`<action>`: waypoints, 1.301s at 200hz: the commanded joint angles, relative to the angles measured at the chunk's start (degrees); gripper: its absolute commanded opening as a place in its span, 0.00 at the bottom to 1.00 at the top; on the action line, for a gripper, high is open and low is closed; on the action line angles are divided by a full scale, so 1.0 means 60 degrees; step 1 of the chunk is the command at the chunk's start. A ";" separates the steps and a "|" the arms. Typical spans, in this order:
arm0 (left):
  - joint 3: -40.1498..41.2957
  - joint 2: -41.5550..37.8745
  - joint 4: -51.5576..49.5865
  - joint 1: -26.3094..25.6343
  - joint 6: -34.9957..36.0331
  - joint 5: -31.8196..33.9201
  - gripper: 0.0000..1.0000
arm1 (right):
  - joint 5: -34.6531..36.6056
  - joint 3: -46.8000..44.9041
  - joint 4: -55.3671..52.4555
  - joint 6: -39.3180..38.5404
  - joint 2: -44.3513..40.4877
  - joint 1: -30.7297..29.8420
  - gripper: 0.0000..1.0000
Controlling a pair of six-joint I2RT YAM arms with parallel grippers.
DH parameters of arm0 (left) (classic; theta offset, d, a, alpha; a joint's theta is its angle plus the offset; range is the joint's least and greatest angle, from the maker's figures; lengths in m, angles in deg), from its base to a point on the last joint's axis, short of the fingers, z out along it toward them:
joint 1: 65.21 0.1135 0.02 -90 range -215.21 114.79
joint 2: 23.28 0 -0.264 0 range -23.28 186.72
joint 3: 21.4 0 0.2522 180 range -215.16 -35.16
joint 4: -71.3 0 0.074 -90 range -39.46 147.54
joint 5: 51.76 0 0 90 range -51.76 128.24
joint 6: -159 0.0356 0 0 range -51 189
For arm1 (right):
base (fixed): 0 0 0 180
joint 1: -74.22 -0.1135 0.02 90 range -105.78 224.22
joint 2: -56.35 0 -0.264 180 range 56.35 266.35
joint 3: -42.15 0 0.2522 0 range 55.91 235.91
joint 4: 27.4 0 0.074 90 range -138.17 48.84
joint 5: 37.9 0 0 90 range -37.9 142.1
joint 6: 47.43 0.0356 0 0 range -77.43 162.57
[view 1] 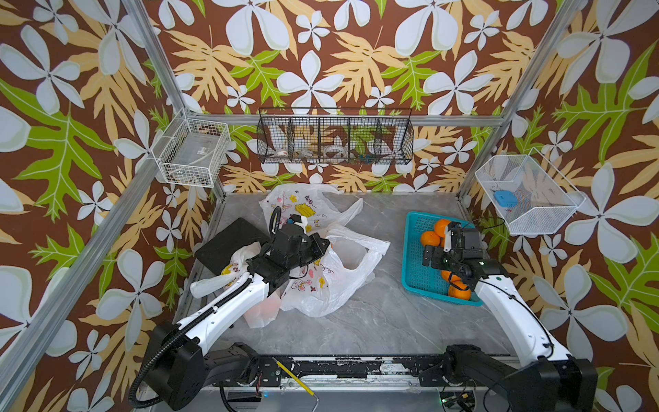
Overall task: Place the oranges into plastic bags & tie knots
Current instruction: Pick up the orange from the basket.
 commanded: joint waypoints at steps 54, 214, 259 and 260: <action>0.0136 0.0135 0.0445 0.0010 -0.0075 -0.0223 0.00 | 0.2203 -0.0281 0.0818 -0.0209 0.2533 0.0693 0.99; 0.0050 0.0191 0.0406 0.0010 0.0046 -0.0286 0.00 | 0.0595 -0.0613 0.1682 -0.0330 0.2562 0.1066 0.57; 0.0081 0.0039 0.0373 0.0011 0.0172 -0.0278 0.00 | -0.2670 -0.0393 0.0490 0.0185 0.0038 0.0719 0.52; 0.0080 0.0039 0.0374 0.0011 0.0180 -0.0282 0.00 | -0.2715 -0.0386 0.0480 0.0215 -0.0033 0.0679 0.52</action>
